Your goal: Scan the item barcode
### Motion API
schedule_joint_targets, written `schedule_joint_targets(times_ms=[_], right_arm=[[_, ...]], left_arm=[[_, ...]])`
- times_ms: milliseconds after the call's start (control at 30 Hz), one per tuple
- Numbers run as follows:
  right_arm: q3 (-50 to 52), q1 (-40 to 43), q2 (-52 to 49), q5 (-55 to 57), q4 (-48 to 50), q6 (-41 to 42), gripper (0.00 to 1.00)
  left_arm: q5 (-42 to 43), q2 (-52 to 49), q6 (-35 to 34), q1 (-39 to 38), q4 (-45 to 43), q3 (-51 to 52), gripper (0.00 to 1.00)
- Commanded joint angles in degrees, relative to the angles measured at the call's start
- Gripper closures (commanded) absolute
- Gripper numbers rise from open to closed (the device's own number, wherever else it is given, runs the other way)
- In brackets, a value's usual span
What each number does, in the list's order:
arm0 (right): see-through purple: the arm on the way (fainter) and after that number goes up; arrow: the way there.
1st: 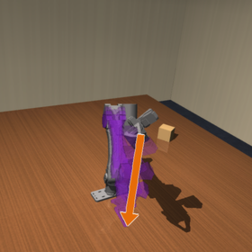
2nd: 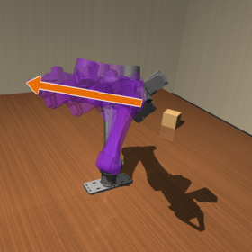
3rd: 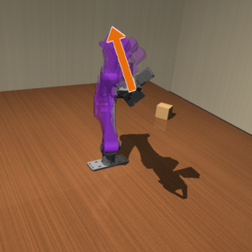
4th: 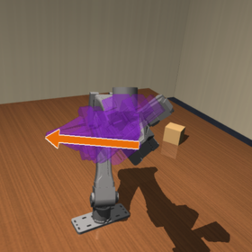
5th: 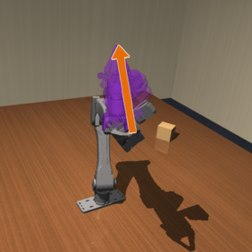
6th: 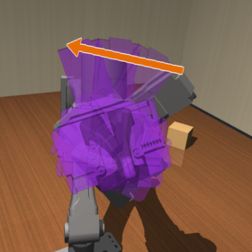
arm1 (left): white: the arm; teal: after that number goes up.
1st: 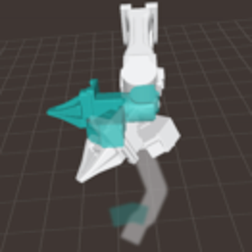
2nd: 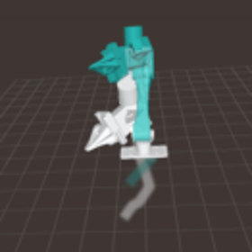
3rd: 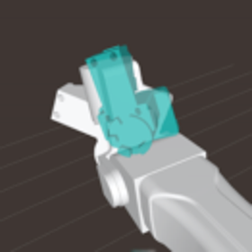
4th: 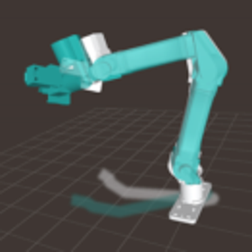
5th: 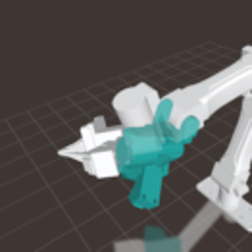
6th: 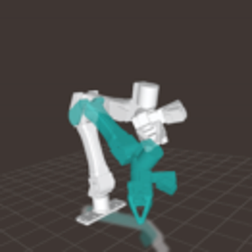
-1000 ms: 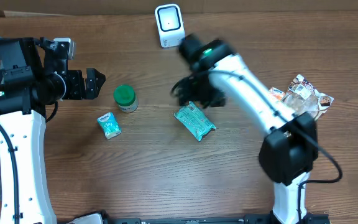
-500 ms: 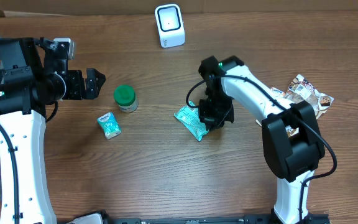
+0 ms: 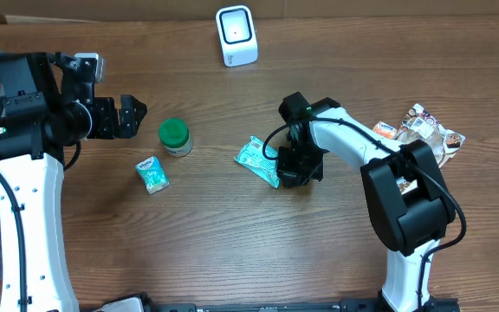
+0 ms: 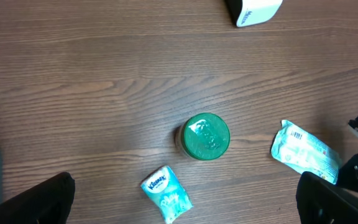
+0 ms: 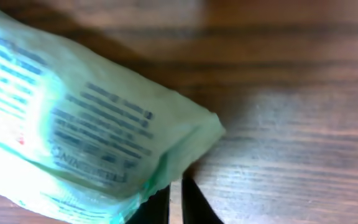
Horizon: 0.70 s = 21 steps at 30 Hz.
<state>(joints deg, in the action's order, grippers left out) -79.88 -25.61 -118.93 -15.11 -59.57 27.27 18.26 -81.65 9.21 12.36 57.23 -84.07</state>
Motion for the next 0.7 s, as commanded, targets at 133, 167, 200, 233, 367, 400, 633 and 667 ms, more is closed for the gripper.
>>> schedule_joint_targets(times_ms=[133, 167, 200, 233, 367, 400, 633, 667], right_arm=[[1.0, 0.9, -0.5, 4.0, 10.6, -10.5, 0.63], [1.0, 0.9, -0.5, 2.6, 12.3, -11.3, 0.57], [0.9, 0.9, -0.5, 1.4, 13.9, -11.3, 0.53], [0.6, 1.1, -0.5, 0.0, 14.8, -11.3, 0.53], [-0.7, 2.5, -0.5, -10.7, 18.8, -11.2, 0.46], [-0.9, 3.1, -0.5, -13.5, 19.6, -10.7, 0.44], [-1.0, 5.4, -0.5, -19.7, 21.6, 10.4, 0.4], [-1.0, 4.7, -0.5, -19.7, 21.7, 12.4, 0.4]], left_arm=[[0.6, 0.3, 0.9, -0.4, -0.2, -1.3, 0.0], [0.6, 0.3, 0.9, -0.4, -0.2, -1.3, 0.0], [0.6, 0.3, 0.9, -0.4, -0.2, -1.3, 0.0], [0.6, 0.3, 0.9, -0.4, -0.2, -1.3, 0.01], [0.6, 0.3, 0.9, -0.4, -0.2, -1.3, 0.0], [0.6, 0.3, 0.9, -0.4, -0.2, -1.3, 0.0], [0.6, 0.3, 0.9, -0.4, -0.2, -1.3, 0.0], [0.6, 0.3, 0.9, -0.4, -0.2, -1.3, 0.0]])
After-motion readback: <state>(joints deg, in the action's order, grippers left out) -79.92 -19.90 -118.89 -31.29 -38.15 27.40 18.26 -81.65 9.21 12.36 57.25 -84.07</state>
